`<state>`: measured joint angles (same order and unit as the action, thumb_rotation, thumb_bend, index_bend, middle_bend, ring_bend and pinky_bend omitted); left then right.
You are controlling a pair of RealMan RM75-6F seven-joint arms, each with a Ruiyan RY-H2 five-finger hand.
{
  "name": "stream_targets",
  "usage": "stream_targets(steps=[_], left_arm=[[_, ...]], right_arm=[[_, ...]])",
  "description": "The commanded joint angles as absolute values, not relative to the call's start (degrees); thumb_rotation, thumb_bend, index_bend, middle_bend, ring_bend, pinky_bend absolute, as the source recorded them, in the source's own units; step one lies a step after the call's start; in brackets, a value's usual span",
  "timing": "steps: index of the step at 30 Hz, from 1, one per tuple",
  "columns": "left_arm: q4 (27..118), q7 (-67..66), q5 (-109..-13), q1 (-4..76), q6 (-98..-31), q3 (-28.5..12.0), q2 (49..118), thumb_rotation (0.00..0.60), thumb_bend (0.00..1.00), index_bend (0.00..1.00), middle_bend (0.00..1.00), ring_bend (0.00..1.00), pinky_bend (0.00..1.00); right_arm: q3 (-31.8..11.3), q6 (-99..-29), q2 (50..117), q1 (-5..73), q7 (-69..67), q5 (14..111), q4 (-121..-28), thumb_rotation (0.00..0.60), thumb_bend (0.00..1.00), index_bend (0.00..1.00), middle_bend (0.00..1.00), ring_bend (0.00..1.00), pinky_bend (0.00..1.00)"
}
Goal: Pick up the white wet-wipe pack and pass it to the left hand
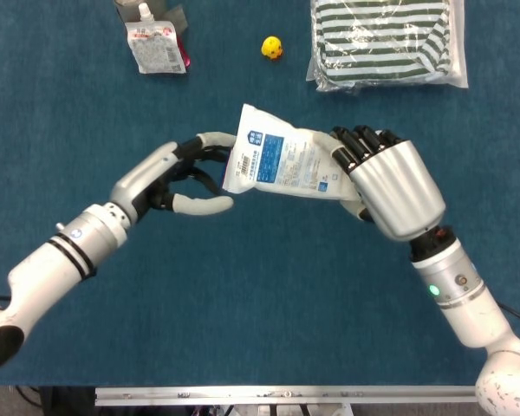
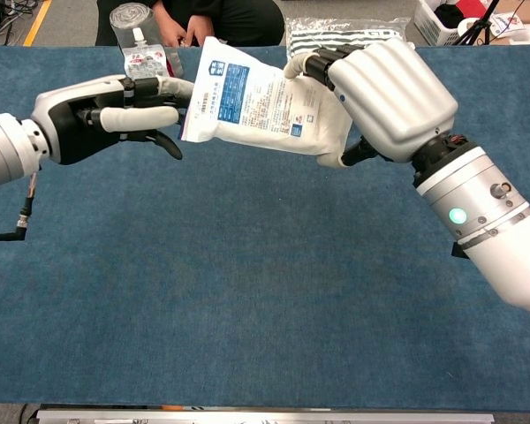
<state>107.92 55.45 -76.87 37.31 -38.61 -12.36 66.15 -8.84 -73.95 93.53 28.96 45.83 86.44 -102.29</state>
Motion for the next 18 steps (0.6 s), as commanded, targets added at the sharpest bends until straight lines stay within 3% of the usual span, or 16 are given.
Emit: stream_targets(steps=[1,6,11,18], left_arm=[[108.0,55.5,-77.0,38.1,-38.0,-12.6,67.0,0.426,0.09,0.17,0.18,0.17,0.36],[107.4,54.7,-75.9,39.6,-36.9,-12.6,68.8,0.429,0.09,0.17,0.18,0.17,0.36],[106.2,53.1,-73.5,40.3,-36.7,-12.7,70.3,0.483,0.09,0.16,0.15,0.17,0.36],[105.7,51.1,-69.8,41.3,-35.5,-13.3,70.9,0.487,0.09,0.16,0.10,0.17,0.36]], right_arm=[[-8.8,-74.0,93.6,29.0,45.7,86.5,-102.2,0.600,0.00,0.32,0.46,0.54,0.60],[-8.8,-74.4,93.7,29.0,45.2,86.8,-102.2,0.600,0.00,0.32,0.46,0.54,0.60],[-8.5,-74.5,93.7,29.1,45.0,87.2,-102.2,0.600,0.00,0.32,0.46,0.54,0.60],[-8.1,-73.6,94.1,29.4,45.6,86.8,-101.9,0.600,0.00,0.32,0.46,0.54,0.60]])
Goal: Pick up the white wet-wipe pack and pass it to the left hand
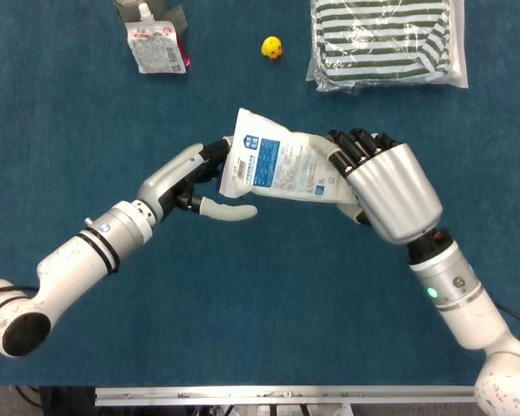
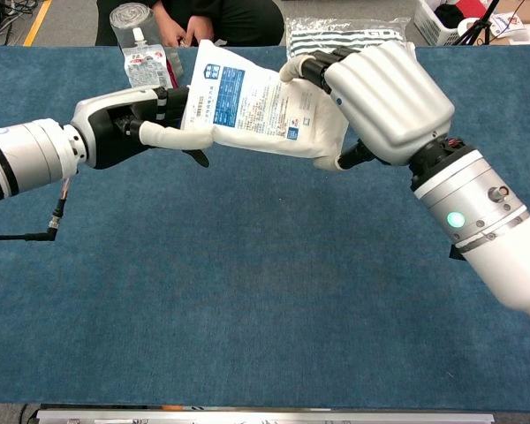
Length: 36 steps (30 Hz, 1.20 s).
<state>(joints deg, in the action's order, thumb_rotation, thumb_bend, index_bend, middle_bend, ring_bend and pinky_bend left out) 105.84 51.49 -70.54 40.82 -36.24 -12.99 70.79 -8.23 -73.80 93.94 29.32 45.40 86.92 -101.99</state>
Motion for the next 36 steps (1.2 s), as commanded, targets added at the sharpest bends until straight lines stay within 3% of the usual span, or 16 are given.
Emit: stream_targets(steps=[1,6,9,11,17,22,33,36], left_arm=[[105.7,51.0,-69.6,41.4,-35.3,-13.4,71.0,0.485,0.09,0.16,0.10,0.17,0.36],[106.0,50.4,-68.9,41.9,-34.6,-14.0,71.5,0.488,0.09,0.16,0.11,0.18,0.36],[106.1,49.8,-68.2,42.1,-34.6,-14.2,72.0,0.554,0.09,0.17,0.13,0.21,0.39],[106.1,48.7,-67.1,42.0,-35.3,-14.3,72.6,0.599,0.09,0.20,0.22,0.28,0.46],[106.8,42.5,-59.3,41.4,-41.3,-14.4,75.6,0.600,0.09,0.42,0.52,0.50,0.64],[108.4,35.5,-50.6,41.5,-47.4,-14.9,78.1,0.600,0.09,0.55,0.66,0.61,0.74],[111.0,29.0,-44.1,40.3,-53.0,-16.7,80.0,0.600,0.10,0.64,0.76,0.69,0.82],[111.1,28.4,-43.5,39.5,-54.4,-17.3,80.5,0.600,0.13,0.67,0.80,0.71,0.84]], right_arm=[[-8.1,-73.4,94.1,29.5,45.7,86.8,-101.9,0.600,0.00,0.32,0.46,0.54,0.60],[-7.8,-72.6,94.6,29.9,46.1,86.4,-101.4,0.600,0.00,0.32,0.46,0.54,0.60],[-7.7,-72.4,94.8,30.1,46.2,86.3,-101.3,0.600,0.00,0.32,0.46,0.54,0.60],[-7.7,-72.4,94.9,30.1,46.2,86.4,-101.3,0.600,0.00,0.32,0.46,0.54,0.60],[-7.5,-72.5,95.0,30.1,46.1,86.7,-101.6,0.600,0.00,0.32,0.46,0.54,0.60],[-7.2,-72.5,95.0,30.2,45.8,87.0,-101.7,0.600,0.00,0.32,0.46,0.54,0.60],[-7.0,-72.8,95.0,30.1,44.8,87.4,-101.3,0.600,0.00,0.34,0.46,0.52,0.60],[-6.8,-72.6,94.9,30.2,44.1,87.8,-100.9,0.600,0.00,0.30,0.41,0.49,0.60]])
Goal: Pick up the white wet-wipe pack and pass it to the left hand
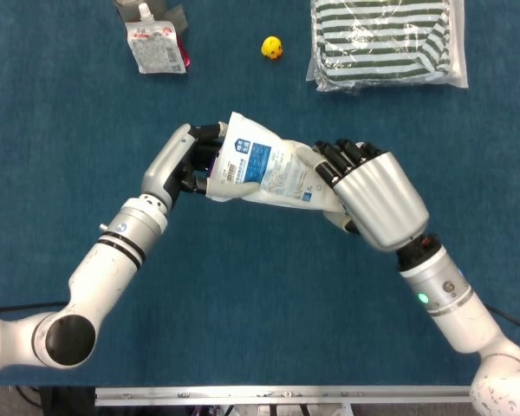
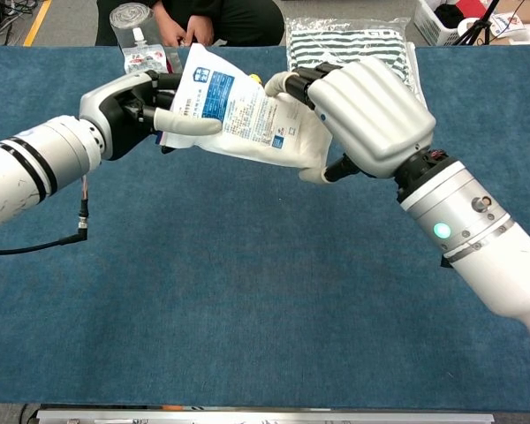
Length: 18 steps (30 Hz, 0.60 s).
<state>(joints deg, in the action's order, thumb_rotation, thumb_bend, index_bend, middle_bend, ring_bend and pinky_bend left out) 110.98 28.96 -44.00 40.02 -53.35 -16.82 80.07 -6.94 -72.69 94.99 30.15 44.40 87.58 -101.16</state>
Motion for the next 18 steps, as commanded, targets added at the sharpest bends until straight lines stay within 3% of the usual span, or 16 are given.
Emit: stream_targets(steps=[1,4,7,18], left_arm=[[111.2,28.1,-43.3,39.4,-54.9,-17.4,80.7,0.600,0.15,0.69,0.82,0.73,0.85],[111.4,26.7,-42.3,38.9,-56.9,-18.0,81.5,0.600,0.20,0.73,0.87,0.76,0.88],[111.5,25.1,-41.4,38.5,-58.6,-18.4,82.4,0.600,0.25,0.76,0.91,0.79,0.90],[111.4,21.4,-40.2,37.3,-60.7,-19.4,84.1,0.600,0.29,0.81,0.98,0.83,0.93]], right_arm=[[-6.7,-72.6,94.9,30.2,44.0,87.9,-100.9,0.600,0.00,0.25,0.38,0.47,0.60],[-6.5,-72.3,94.6,30.2,43.6,88.0,-100.9,0.600,0.00,0.09,0.28,0.42,0.60],[-6.4,-72.1,94.5,30.3,42.9,88.2,-100.8,0.600,0.00,0.00,0.19,0.38,0.60],[-6.2,-71.7,94.1,30.2,42.2,87.8,-100.8,0.600,0.00,0.00,0.05,0.29,0.60]])
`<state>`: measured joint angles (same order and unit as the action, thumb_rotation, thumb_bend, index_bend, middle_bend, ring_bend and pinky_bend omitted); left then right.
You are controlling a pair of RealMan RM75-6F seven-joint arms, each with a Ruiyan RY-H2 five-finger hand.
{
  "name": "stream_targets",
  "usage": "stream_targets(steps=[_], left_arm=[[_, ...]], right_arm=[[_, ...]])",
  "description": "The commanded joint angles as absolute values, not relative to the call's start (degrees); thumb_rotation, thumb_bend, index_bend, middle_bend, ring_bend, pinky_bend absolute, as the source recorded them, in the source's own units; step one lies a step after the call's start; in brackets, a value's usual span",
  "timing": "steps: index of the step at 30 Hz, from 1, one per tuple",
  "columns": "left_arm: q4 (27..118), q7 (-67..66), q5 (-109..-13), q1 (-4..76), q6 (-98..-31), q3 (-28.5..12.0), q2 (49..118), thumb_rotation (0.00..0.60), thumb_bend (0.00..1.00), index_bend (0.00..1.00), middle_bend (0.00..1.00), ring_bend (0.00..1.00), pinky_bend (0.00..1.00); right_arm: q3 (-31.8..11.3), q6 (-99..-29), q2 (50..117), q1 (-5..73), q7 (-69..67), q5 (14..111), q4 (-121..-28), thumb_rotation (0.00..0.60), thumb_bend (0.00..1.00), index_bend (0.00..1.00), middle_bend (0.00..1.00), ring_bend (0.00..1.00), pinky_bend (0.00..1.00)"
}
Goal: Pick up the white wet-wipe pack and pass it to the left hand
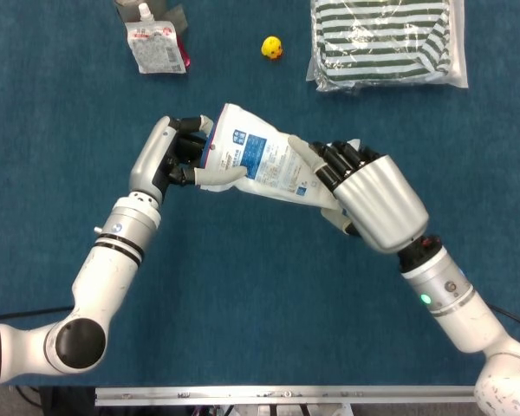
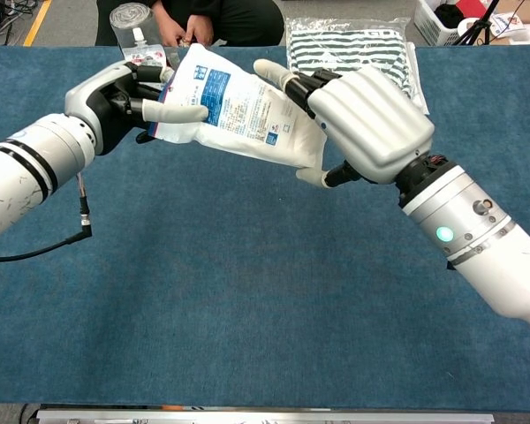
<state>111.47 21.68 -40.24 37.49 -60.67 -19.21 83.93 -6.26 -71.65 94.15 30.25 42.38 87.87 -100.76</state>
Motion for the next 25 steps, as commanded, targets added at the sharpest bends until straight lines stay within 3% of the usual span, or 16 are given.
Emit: stream_targets(steps=[1,8,25], left_arm=[[111.4,21.2,-40.2,37.2,-60.8,-19.5,84.2,0.600,0.29,0.81,0.98,0.83,0.93],[111.5,20.5,-39.8,36.3,-60.5,-20.3,84.6,0.600,0.29,0.82,0.99,0.84,0.94],[109.2,19.4,-37.8,35.8,-58.9,-22.3,85.9,0.600,0.30,0.82,0.99,0.84,0.94]], right_arm=[[-6.3,-71.7,94.2,30.2,42.1,87.9,-100.7,0.600,0.00,0.00,0.04,0.29,0.60],[-6.0,-71.6,93.6,30.1,40.0,88.3,-101.0,0.600,0.00,0.00,0.00,0.19,0.60],[-5.2,-75.5,89.6,28.0,35.0,92.7,-103.0,0.600,0.00,0.00,0.00,0.16,0.59]])
